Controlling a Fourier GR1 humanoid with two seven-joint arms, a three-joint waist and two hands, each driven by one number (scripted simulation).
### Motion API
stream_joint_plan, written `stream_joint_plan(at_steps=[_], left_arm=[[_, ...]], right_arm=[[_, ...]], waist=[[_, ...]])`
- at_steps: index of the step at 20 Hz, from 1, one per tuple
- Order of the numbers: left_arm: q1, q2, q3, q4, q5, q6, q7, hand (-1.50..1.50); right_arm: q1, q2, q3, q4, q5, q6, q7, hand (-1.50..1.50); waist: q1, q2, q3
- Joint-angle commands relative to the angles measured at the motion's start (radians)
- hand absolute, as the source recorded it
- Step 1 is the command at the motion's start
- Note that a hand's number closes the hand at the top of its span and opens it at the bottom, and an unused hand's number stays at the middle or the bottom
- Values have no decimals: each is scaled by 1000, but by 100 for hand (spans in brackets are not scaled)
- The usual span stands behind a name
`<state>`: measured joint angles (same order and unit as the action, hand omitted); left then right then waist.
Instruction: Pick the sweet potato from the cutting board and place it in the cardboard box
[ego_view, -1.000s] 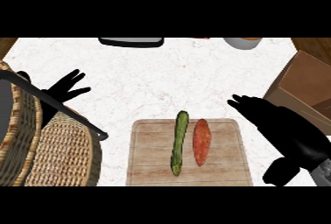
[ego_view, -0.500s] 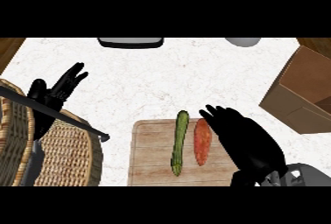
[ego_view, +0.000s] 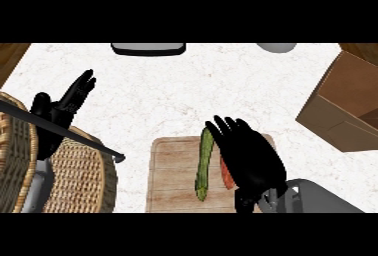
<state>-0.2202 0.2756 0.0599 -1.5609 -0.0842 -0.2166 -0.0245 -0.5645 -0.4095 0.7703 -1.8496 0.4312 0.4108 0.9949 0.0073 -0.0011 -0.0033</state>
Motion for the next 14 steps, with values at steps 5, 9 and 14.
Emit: stream_joint_plan(at_steps=[5, 9, 14], left_arm=[[-5, -24, -51, 16, -52, -1, -20, 0], [-22, -19, -31, 25, -43, -3, -52, 0], [-59, -14, -23, 90, -50, -23, -62, 0]], right_arm=[[3, 2, -69, 115, 65, 85, -14, -150], [81, 88, 8, 115, 178, 43, 7, -150], [55, 165, -61, 221, 185, 86, -81, -150]], waist=[[-7, 1, 3], [-8, 0, 3], [-8, 2, 3]])
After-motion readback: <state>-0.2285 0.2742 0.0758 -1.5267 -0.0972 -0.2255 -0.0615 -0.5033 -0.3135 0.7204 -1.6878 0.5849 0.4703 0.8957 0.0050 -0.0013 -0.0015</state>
